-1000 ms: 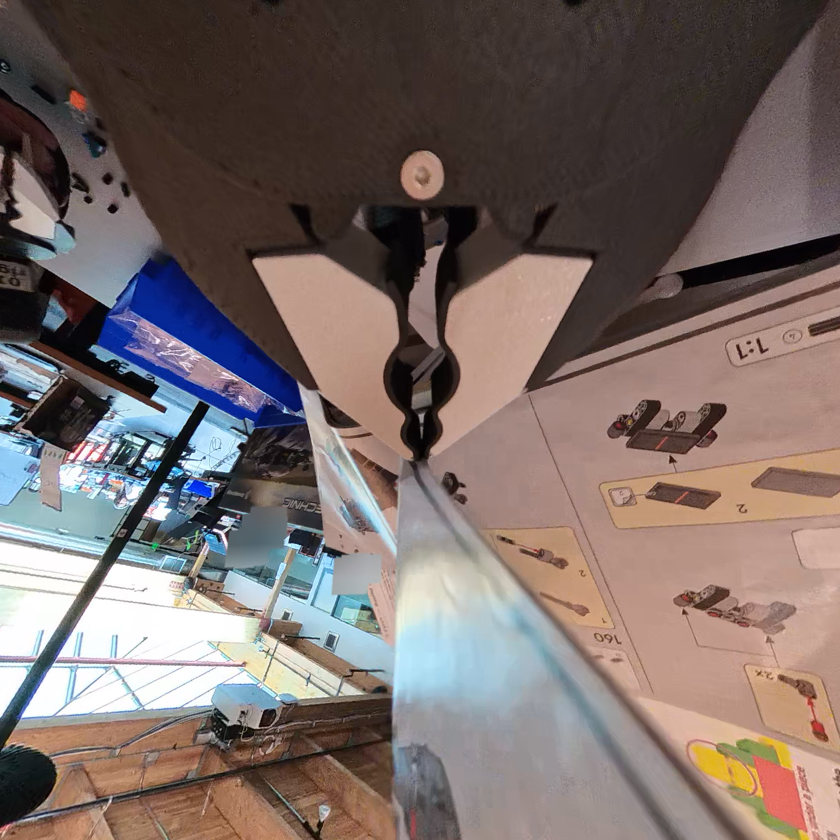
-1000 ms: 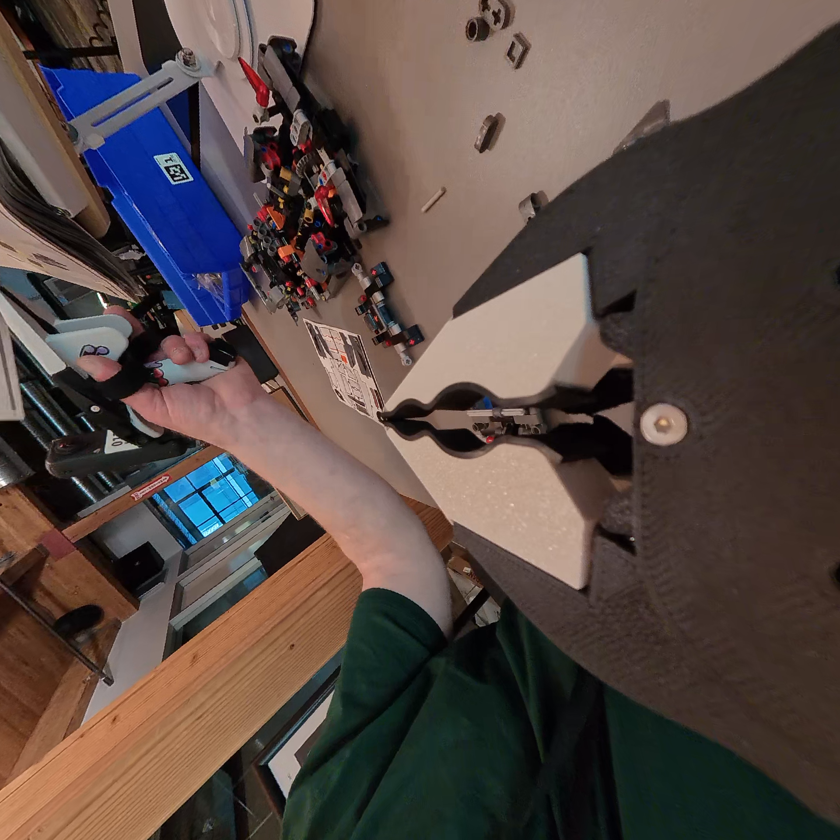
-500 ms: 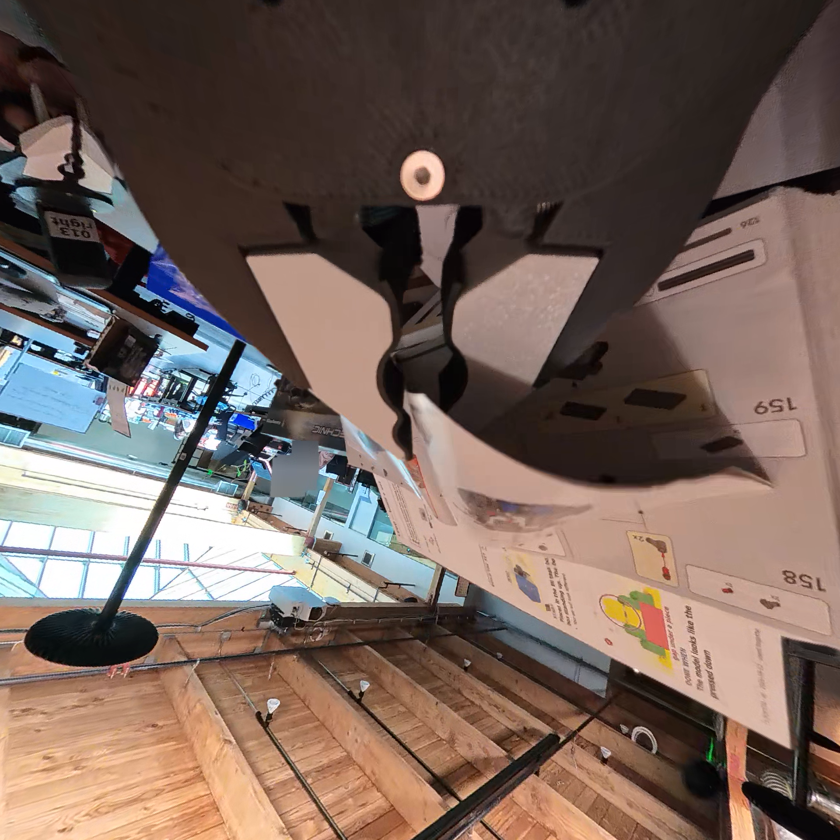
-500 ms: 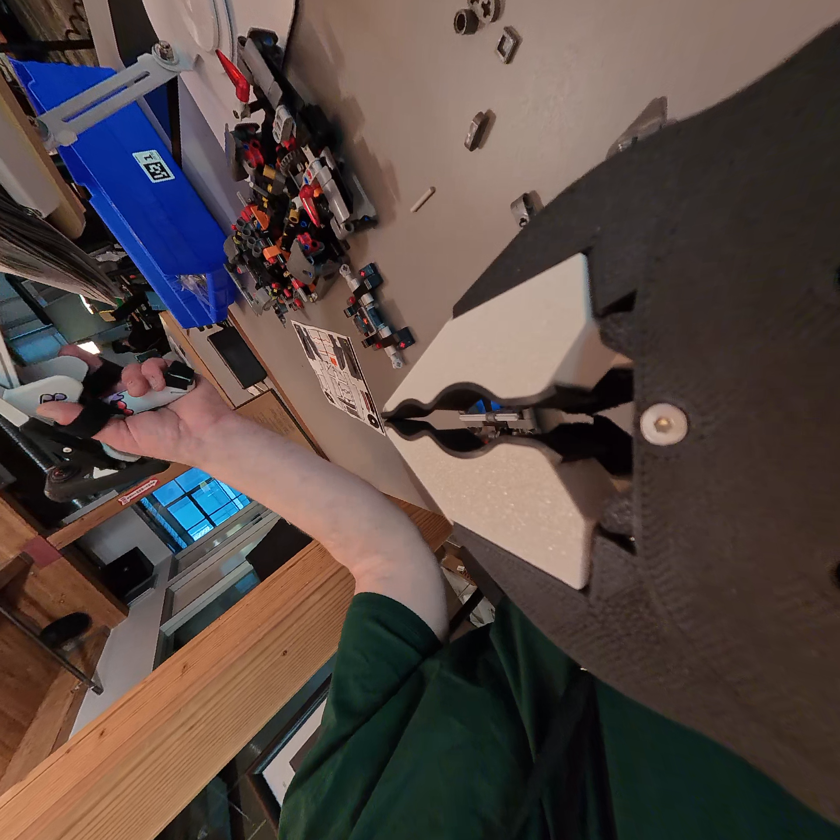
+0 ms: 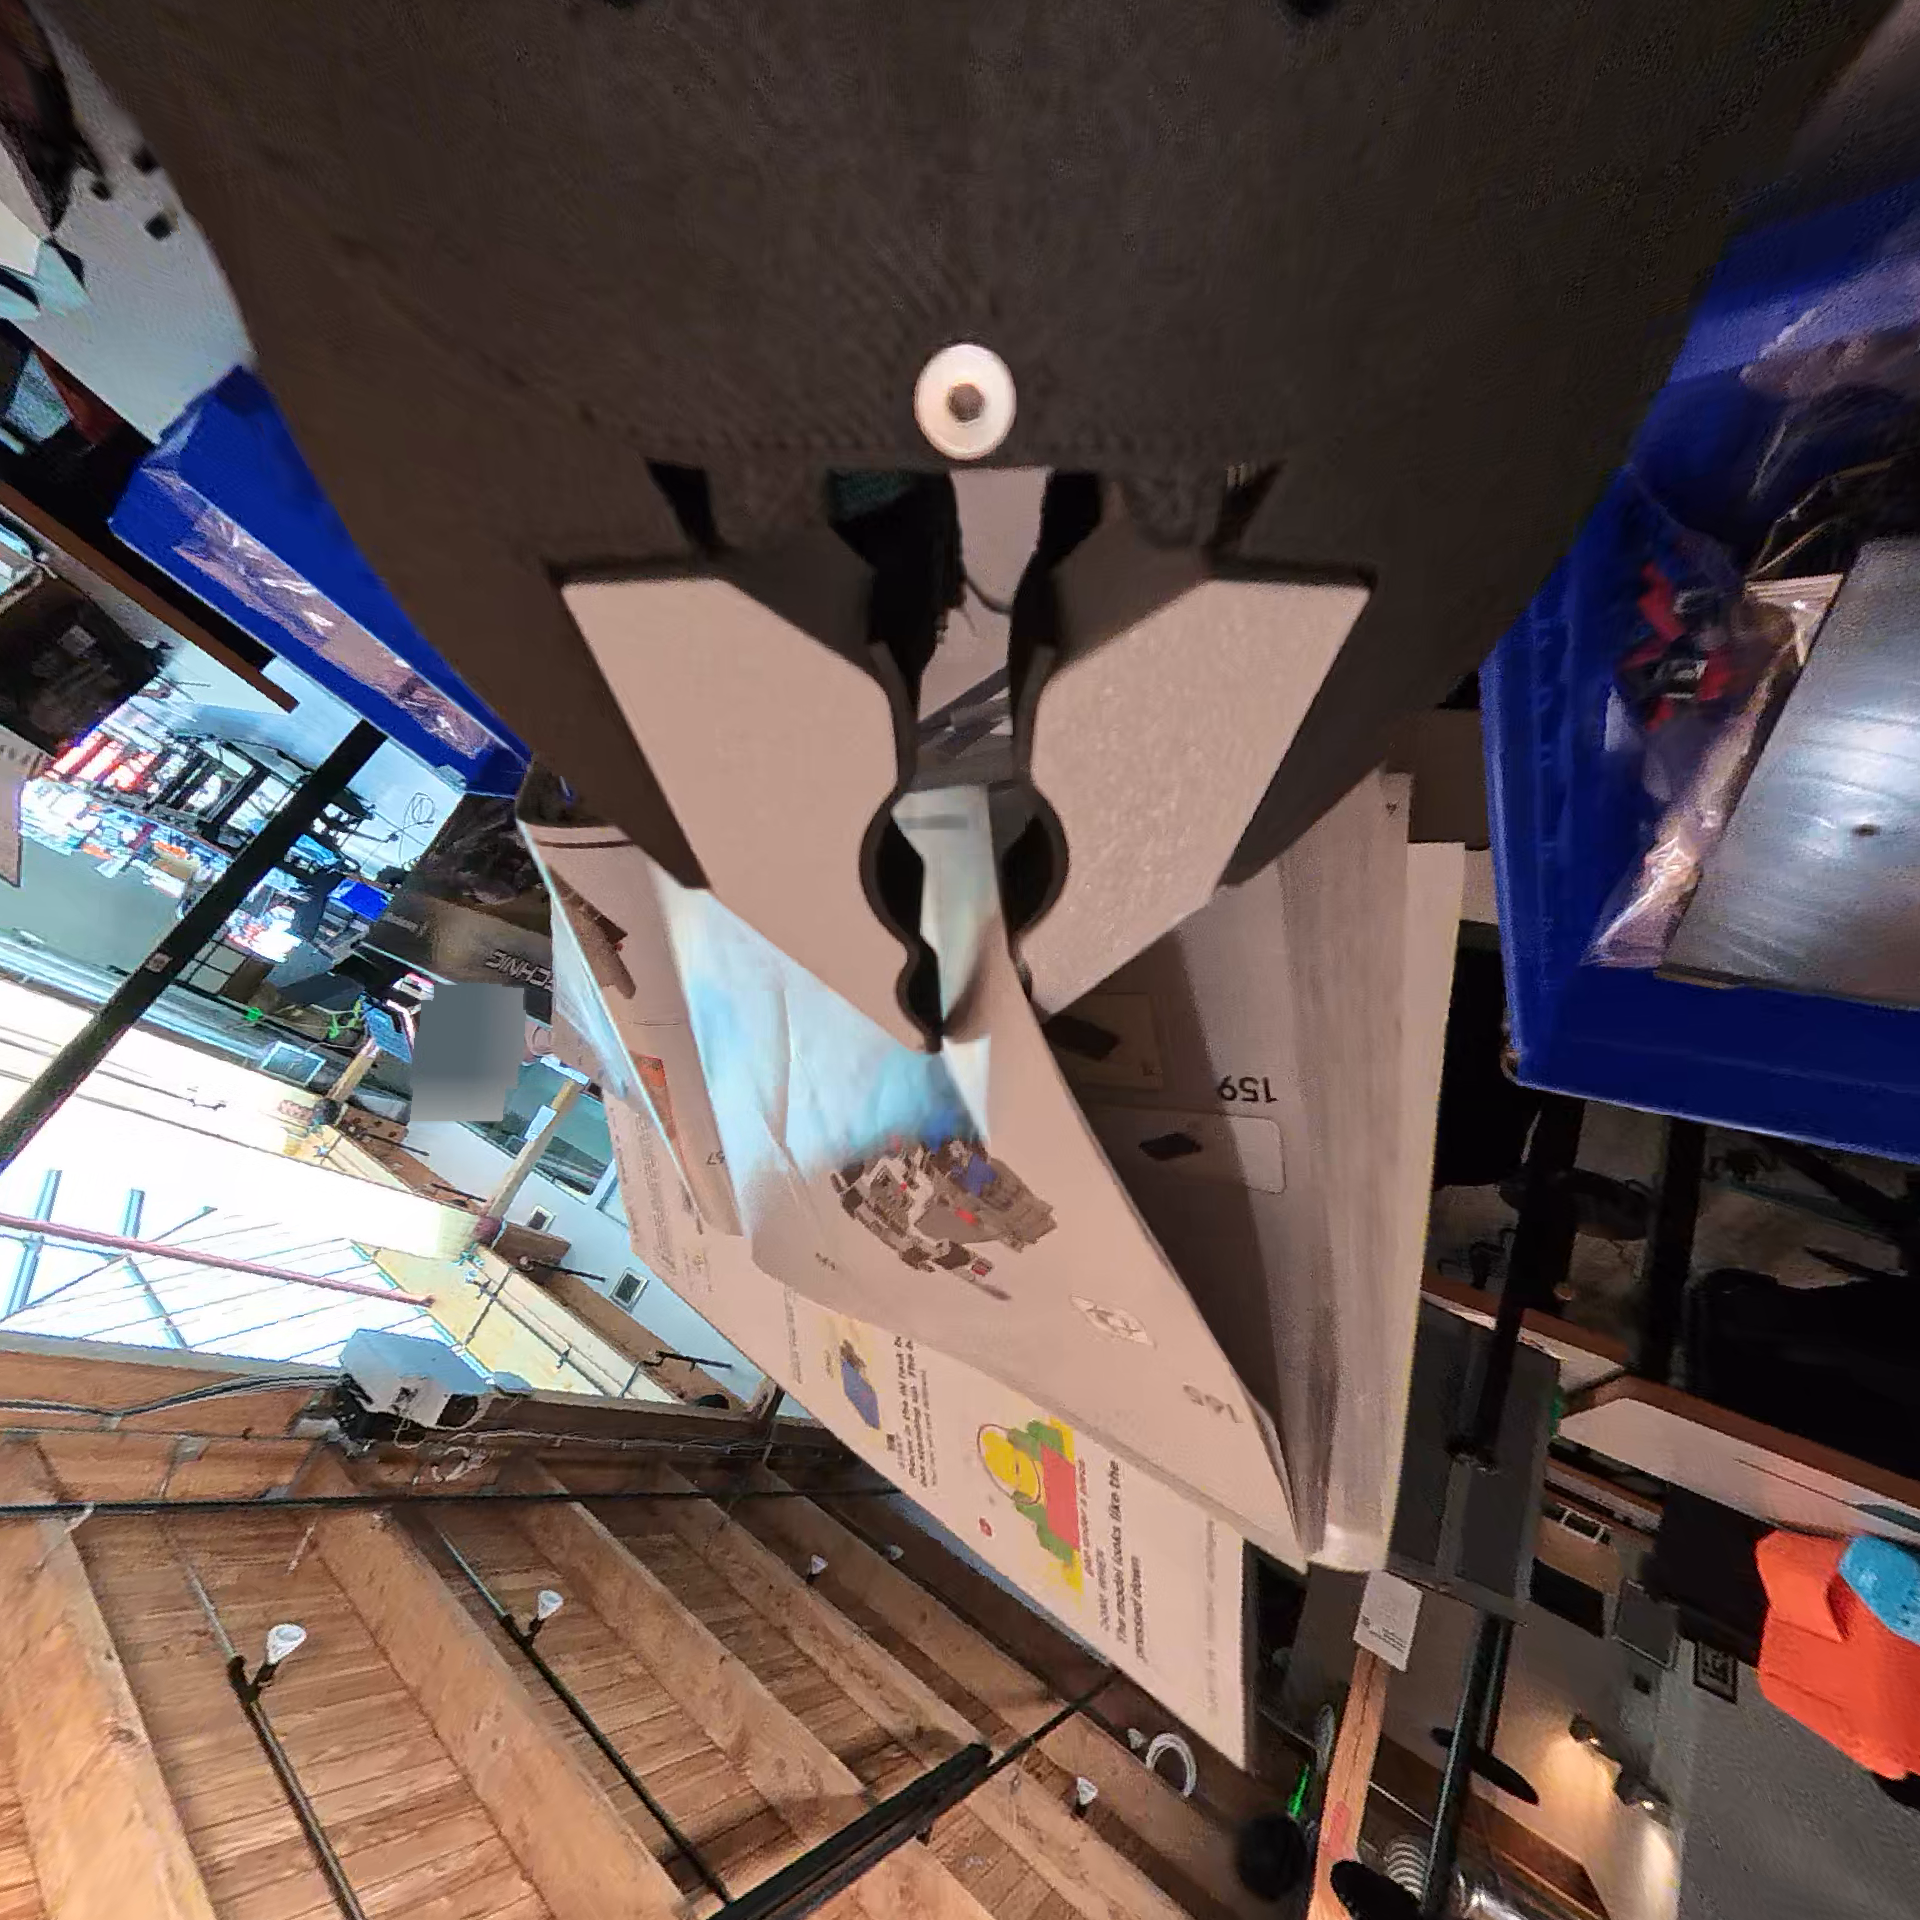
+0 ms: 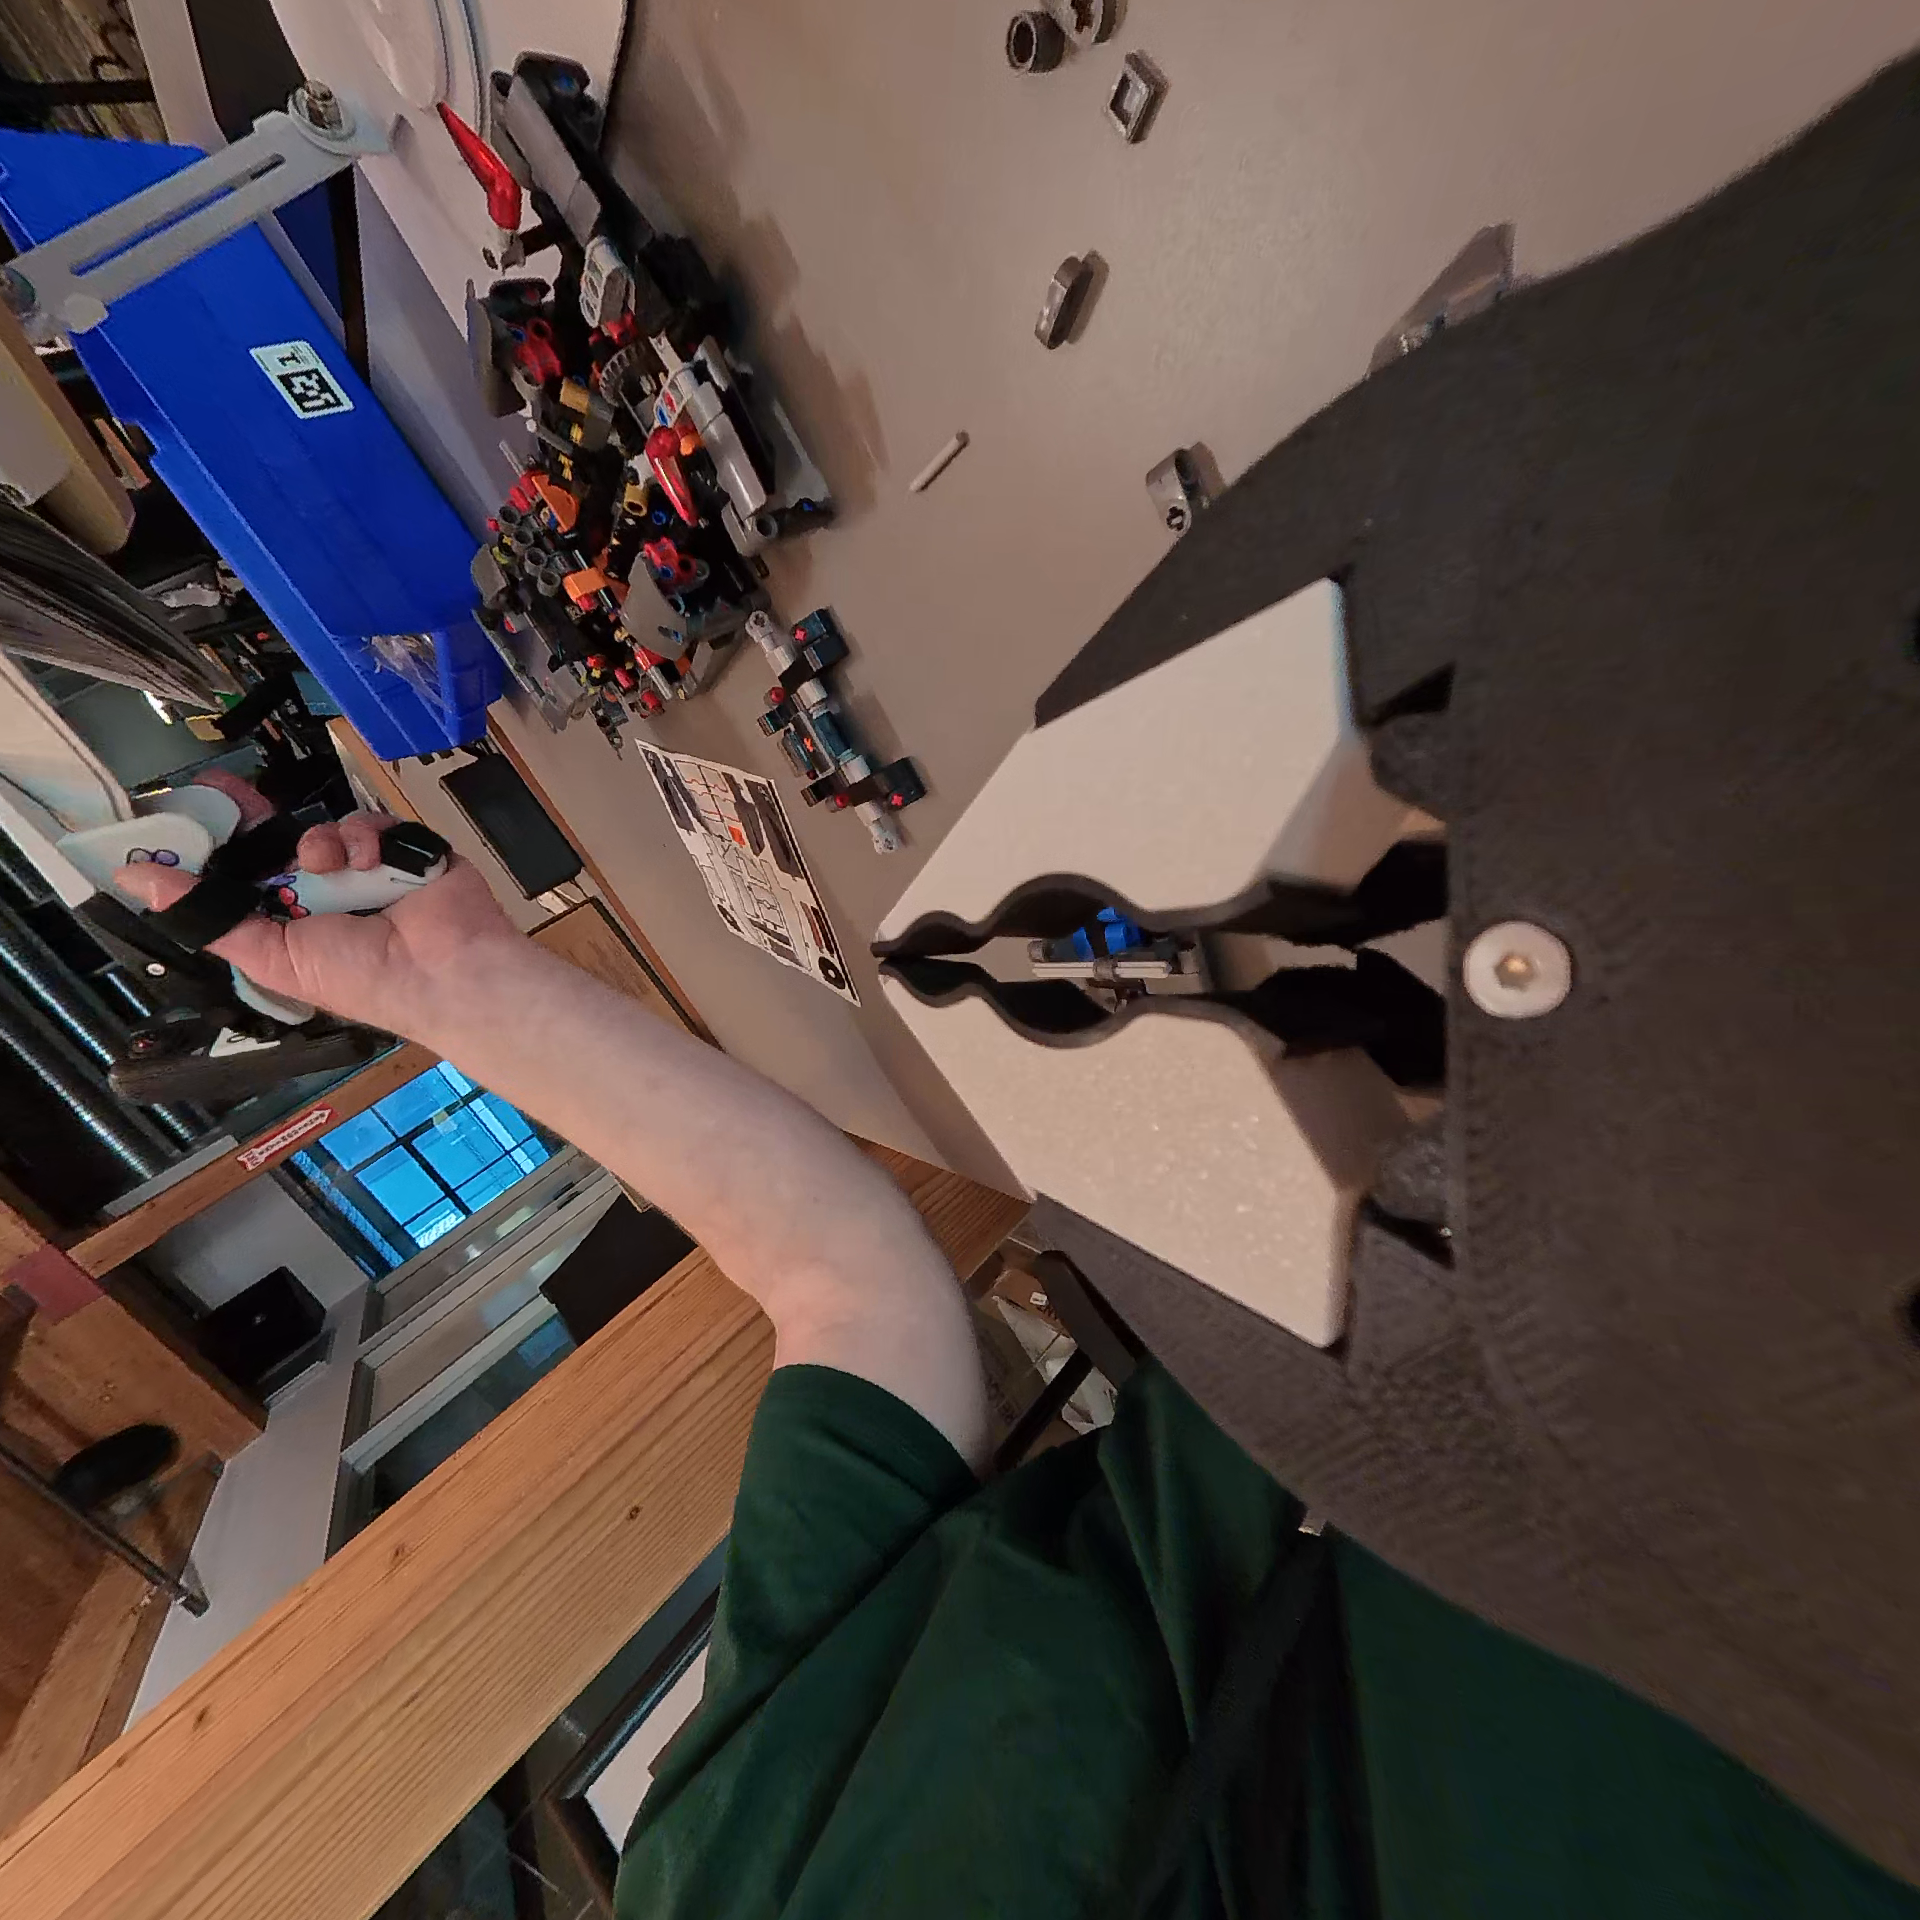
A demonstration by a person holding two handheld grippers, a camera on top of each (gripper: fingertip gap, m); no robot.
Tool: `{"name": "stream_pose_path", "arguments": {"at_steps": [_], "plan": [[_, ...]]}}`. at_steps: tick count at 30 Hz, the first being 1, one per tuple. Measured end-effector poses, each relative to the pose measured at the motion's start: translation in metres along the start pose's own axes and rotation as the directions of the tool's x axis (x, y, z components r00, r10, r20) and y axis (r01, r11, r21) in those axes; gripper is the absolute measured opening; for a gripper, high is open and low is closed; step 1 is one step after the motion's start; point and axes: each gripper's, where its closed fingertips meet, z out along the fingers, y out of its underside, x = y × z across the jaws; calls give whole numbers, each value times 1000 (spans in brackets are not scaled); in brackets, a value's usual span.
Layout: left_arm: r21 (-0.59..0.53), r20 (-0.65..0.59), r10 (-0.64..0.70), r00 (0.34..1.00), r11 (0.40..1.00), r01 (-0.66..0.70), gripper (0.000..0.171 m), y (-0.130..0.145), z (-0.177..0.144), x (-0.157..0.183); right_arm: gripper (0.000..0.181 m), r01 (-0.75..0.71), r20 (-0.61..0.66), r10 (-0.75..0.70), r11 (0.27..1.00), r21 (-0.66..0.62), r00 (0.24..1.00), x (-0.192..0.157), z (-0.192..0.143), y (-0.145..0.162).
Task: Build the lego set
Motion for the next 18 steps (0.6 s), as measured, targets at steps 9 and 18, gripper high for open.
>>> {"name": "stream_pose_path", "arguments": {"at_steps": [9,18], "plan": [[-29,15,71,997,997,-70,6,1,2,-2,0,-7,-2,7,1000,-2,1000,3,0,1],[-36,9,100,995,994,-100,9,3,1,-3,0,-12,-2,12,1000,-9,1000,4,1,3]]}}
